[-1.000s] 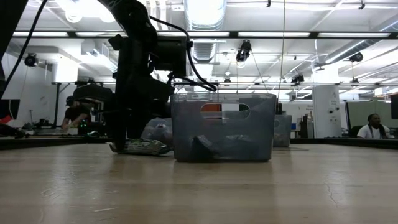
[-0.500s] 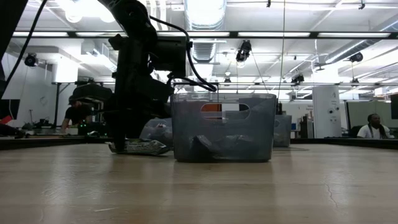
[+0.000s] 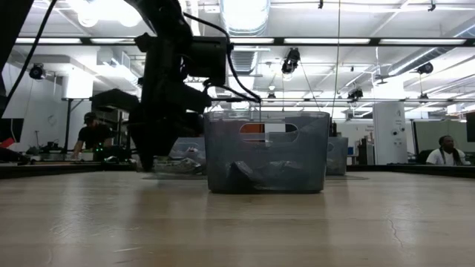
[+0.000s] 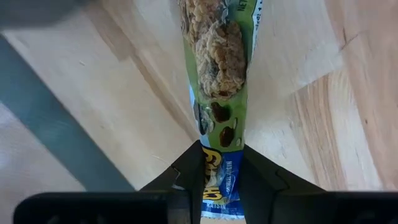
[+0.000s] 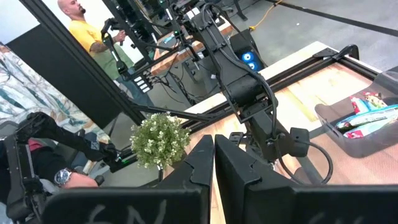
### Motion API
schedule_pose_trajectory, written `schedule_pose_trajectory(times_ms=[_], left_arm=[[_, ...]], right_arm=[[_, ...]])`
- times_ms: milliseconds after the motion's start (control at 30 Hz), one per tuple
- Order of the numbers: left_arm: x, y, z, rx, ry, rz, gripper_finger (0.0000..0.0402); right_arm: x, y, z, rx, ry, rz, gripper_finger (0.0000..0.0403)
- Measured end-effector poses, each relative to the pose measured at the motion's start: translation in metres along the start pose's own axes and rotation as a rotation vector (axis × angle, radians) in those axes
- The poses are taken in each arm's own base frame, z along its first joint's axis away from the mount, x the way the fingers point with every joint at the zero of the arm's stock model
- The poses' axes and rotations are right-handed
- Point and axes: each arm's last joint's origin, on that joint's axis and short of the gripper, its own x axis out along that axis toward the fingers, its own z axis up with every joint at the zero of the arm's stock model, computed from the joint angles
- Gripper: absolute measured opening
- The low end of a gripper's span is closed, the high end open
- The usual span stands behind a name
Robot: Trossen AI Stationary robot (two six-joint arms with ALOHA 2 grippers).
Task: Pick and place Granola Bars by type
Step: Put the blue granola bar into the bottom black bin
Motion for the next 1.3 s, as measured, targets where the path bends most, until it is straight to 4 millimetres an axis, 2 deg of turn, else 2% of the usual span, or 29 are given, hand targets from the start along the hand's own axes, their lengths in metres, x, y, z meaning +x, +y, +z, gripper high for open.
schedule_pose_trajectory(times_ms=[233, 600, 700, 1033, 1300], left_arm=[[-0.013, 0.002, 0.004, -0.001, 0.020, 0.003, 0.0062], [-0.018, -0.007, -0.008, -0.025, 0.162, -0.062, 0.0062], [-0.025, -0.010, -0.010, -0.040, 0.170, -0.065, 0.0062], [-0.073, -0.016, -0.011, -0.061, 0.038, 0.020, 0.0062], [-0.120, -0.014, 0.012, -0.139, -0.161, 0.098, 0.0062]], right_arm=[[0.000, 0.000, 0.000, -0.003, 0.000, 0.000, 0.0008], [0.000, 0.000, 0.000, -0.014, 0.000, 0.001, 0.0008], [0.000, 0.000, 0.000, -0.023, 0.000, 0.001, 0.0008], [0.000, 0.000, 0.000, -0.046, 0.001, 0.002, 0.0008], [0.000, 0.000, 0.000, -0.056, -0.001, 0.003, 0.0008]])
